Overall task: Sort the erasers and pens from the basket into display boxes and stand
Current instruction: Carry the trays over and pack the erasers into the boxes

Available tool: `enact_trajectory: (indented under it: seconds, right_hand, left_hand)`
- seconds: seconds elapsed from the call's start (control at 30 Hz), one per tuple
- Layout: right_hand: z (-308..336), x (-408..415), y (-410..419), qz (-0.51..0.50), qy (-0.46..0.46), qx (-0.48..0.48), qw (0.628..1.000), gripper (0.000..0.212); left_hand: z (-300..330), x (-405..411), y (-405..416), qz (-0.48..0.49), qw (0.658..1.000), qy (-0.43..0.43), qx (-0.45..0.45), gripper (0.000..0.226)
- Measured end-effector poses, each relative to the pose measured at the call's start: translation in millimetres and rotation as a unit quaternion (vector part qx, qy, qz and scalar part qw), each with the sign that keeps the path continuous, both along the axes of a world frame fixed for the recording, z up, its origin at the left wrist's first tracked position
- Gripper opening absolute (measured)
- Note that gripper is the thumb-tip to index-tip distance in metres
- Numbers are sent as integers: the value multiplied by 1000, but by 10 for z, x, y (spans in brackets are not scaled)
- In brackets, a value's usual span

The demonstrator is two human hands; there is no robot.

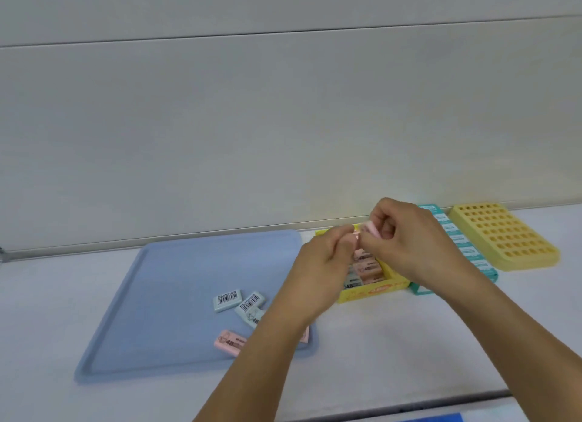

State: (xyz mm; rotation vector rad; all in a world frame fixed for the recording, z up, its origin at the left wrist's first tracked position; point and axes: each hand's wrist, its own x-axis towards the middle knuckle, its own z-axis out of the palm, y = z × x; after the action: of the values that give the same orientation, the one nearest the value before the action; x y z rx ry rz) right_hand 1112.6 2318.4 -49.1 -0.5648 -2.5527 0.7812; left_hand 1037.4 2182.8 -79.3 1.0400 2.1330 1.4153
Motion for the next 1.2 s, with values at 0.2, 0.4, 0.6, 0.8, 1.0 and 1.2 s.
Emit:
enact_trajectory:
  seconds: [0.2, 0.4, 0.6, 0.8, 1.0, 1.2]
  right_hand:
    - [-171, 189, 198, -35, -63, -77, 994, 10]
    - [-277, 203, 111, 3, -59, -43, 997, 13]
    - [-296, 97, 99, -20, -65, -80, 994, 15]
    - [-217, -12, 88, -31, -117, -23, 992, 13]
    - [-179, 123, 98, 24, -174, 139, 975, 16]
    - [-107, 122, 277, 131, -217, 175, 951, 18]
  left_hand:
    - [-278, -53, -77, -145, 898, 349, -223, 51]
    - [-341, -77, -98, -126, 914, 311, -228, 52]
    - [-422, -46, -88, -56, 955, 243, -159, 68]
    - [-442, -70, -80, -54, 961, 227, -152, 64]
    - [-472, -67, -90, -59, 951, 265, -146, 58]
    - [-493, -83, -92, -73, 937, 311, -140, 49]
